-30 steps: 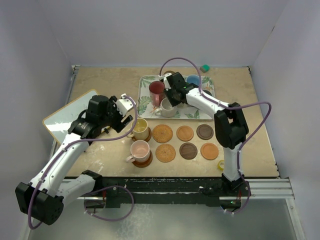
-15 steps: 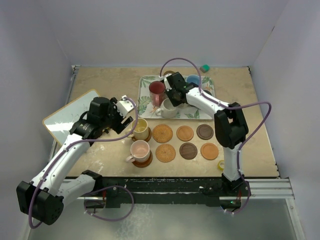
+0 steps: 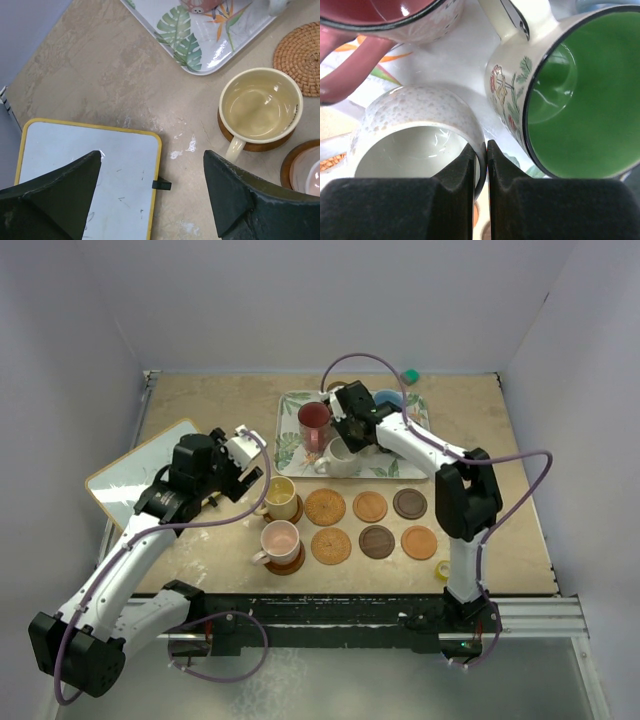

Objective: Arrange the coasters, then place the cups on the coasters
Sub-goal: Pick up the cup from the tray.

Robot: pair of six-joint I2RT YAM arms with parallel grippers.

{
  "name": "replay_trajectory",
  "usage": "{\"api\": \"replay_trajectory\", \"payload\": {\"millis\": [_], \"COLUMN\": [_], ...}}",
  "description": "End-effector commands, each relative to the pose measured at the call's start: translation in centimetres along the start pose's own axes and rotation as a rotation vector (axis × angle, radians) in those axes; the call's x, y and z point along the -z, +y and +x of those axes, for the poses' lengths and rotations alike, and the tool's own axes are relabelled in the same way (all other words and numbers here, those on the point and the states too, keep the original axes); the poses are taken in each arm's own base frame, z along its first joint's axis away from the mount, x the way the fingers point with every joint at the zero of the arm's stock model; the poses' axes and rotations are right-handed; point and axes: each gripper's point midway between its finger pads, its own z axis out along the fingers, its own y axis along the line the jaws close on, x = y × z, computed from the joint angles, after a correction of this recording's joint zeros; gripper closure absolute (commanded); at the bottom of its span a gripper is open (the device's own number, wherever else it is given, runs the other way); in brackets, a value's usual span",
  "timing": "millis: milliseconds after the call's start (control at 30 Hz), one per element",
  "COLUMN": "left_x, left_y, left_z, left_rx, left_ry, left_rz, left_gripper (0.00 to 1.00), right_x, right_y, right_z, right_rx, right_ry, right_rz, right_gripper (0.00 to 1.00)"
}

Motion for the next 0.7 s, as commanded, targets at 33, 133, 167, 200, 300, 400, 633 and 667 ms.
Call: {"api": "replay_trajectory", "payload": {"millis": [33,133,167,200,300,400,633,667], "left_x": [0.4,0.6,0.7,0.7,0.9,1.1,1.2,1.2], "left_y": [2.5,3.2,3.5,3.8,4.6,5.4,6.3,6.4], "left_z": [-1.8,-2.3,-2.4,-2.5,-2.8,-3.1,-3.0,-2.8], "left_rx": [0.039,0.051,0.054,0.056,0.060,0.063,0.064,0.063], "left_ry": [-0.070,-0.089,-0.091,-0.095,-0.102,-0.111,-0.101,-0.094], "left_rz": [-0.123,-0.161,-0.175,-0.191,-0.230,-0.261,-0.297,-0.301], "left_gripper": [0.18,0.15,0.15,0.14,0.12,0.11,0.08,0.08], "right_x": [7.3,8.4,8.9,9.2,10.1,10.8,11.3,11.2], "right_y": [-1.4,-1.4,-1.4,-1.4,-1.1,-0.6,2.2,2.6], "right_z": [-5.0,-4.7,-4.6,-4.4,-3.8,-3.0,-1.0,-0.8], "right_rx": [0.001,0.013,0.015,0.017,0.026,0.035,0.086,0.095], "right_ry": [-0.197,-0.206,-0.213,-0.214,-0.215,-0.221,-0.217,-0.215], "right_rz": [0.008,0.005,0.002,-0.001,-0.011,-0.025,-0.055,-0.058], "right_gripper": [1.00,1.00,1.00,1.00,1.00,1.00,1.00,1.00]}}
